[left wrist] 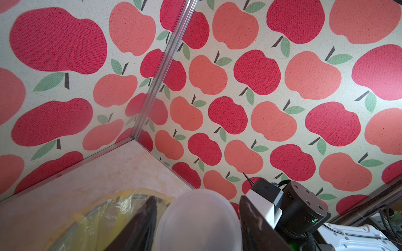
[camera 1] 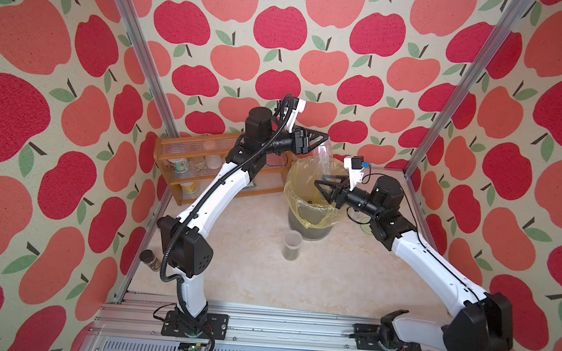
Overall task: Empty moldy mung beans from jars
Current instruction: Unscrew the lid from the jar.
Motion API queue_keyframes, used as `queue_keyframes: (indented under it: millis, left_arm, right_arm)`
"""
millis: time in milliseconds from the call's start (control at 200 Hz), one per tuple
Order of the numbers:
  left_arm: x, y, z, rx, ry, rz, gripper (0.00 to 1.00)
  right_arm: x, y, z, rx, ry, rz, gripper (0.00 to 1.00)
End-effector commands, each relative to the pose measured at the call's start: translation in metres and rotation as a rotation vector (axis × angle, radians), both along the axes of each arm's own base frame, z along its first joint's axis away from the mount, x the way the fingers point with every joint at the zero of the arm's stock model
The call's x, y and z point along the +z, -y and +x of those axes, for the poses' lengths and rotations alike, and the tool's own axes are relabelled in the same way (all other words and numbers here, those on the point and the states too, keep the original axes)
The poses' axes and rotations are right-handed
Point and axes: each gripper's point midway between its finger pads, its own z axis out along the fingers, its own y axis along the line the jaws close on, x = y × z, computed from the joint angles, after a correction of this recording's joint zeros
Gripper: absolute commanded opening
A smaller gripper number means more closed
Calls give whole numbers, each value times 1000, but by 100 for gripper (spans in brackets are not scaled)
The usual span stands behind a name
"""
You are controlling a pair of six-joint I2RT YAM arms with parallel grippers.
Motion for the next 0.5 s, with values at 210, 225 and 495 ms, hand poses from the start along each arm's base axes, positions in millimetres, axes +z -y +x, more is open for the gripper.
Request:
queue_keyframes:
  millis: [210,225,495]
  left_arm:
    - [-3,10,3,-45,-59,9,57]
    - [-4,10,3,-46,-62,10,57]
    - [-10,14,4,-59,-84,23,59]
  right_arm:
    - [9,2,2,-17,49,20,35]
    - [9,2,3,-17,49,21,35]
    - [11,5,4,-31,56,25,35]
